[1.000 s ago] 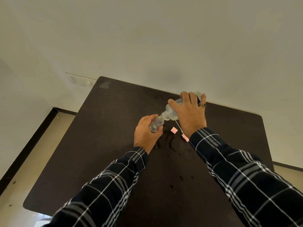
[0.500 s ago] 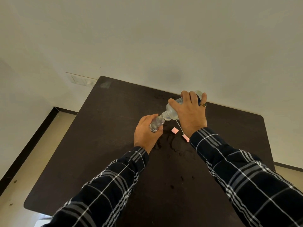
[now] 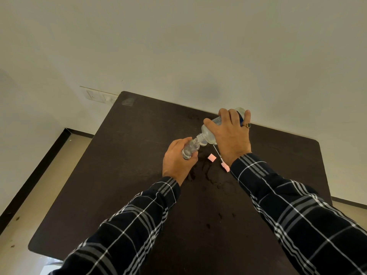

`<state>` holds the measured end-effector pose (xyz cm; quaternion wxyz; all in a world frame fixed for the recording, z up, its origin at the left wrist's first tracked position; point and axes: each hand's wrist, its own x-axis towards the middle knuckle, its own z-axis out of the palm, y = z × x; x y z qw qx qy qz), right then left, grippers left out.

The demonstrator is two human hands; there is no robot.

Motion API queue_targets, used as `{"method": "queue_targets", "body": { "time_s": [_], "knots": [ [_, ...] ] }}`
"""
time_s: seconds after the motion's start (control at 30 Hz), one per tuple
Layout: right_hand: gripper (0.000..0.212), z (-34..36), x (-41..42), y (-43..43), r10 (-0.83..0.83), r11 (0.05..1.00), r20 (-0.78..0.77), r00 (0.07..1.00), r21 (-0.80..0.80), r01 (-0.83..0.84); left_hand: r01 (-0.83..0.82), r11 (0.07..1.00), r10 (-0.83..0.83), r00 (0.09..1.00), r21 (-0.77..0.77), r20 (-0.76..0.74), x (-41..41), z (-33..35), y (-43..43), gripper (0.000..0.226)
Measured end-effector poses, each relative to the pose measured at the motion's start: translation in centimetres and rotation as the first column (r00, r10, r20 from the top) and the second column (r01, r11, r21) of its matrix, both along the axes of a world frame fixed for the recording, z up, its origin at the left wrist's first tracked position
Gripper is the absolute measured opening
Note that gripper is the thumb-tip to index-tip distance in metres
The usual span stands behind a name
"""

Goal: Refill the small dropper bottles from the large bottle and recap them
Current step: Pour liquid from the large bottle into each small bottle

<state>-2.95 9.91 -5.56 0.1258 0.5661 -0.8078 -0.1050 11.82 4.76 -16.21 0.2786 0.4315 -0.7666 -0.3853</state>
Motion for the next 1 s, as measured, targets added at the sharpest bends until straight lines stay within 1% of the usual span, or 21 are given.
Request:
{"method": "queue_targets", "body": {
  "time_s": [0.27,0.43,1.0],
  "knots": [
    [0.063,0.11,0.13,0.01,0.005,1.000,0.009,1.000,-0.002,-0.005,-0.024,1.000,0.024,0.999,0.019,-0.022,0.01,-0.25,0.04,0.054],
    [0.062,0.03,0.16,0.07,0.010,1.000,0.010,1.000,-0.005,-0.010,-0.047,0.999,0.047,0.998,0.026,-0.037,0.04,-0.37,0.21,0.051],
    [0.065,-0.07,0.02,0.05,0.024,0.999,-0.036,0.999,-0.026,-0.025,-0.049,0.998,0.052,0.997,0.035,-0.064,-0.02,-0.49,0.43,0.049]
  ]
}}
